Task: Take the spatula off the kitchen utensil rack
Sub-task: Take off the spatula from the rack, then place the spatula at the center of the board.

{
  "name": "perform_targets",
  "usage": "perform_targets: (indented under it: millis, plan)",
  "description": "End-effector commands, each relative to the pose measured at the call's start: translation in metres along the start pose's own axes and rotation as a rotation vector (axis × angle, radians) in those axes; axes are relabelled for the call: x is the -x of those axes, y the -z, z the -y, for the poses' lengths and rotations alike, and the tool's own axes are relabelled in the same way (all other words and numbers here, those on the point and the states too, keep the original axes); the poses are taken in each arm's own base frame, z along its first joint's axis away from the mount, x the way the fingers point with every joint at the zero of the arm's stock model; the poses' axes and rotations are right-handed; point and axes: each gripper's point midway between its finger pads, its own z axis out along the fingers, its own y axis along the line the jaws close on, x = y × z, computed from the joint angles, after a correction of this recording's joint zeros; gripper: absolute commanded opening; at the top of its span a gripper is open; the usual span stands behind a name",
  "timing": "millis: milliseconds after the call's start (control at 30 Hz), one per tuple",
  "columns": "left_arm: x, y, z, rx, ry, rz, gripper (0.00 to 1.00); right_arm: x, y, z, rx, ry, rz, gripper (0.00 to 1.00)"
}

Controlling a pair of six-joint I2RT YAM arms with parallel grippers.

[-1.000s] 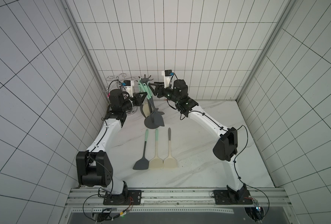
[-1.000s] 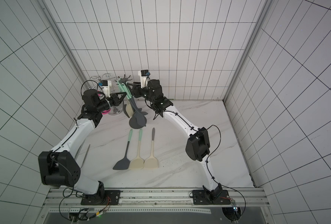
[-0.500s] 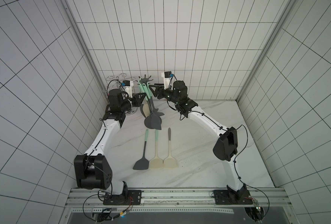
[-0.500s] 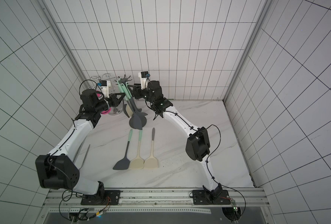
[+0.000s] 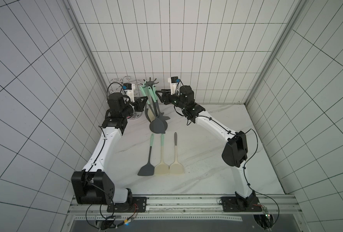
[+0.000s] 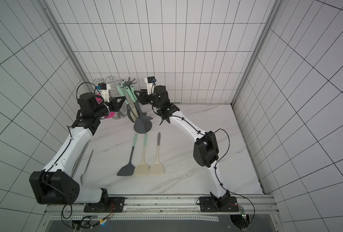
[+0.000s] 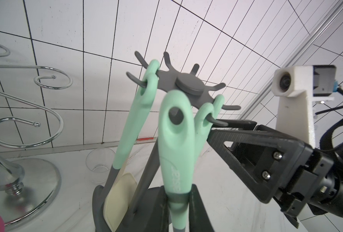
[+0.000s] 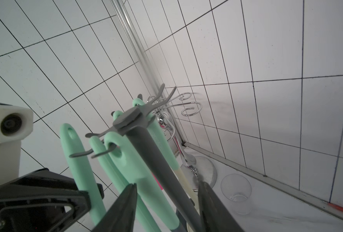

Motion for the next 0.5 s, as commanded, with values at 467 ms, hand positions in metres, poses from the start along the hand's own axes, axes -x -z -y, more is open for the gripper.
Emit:
perform_targets:
  millis: [467]
  plan:
    - [-0.062, 0.030, 0.090, -0.115, -0.036, -0.057, 0.00, -0.110, 0.186, 0.022, -0.136, 0.019, -0.312, 0.55]
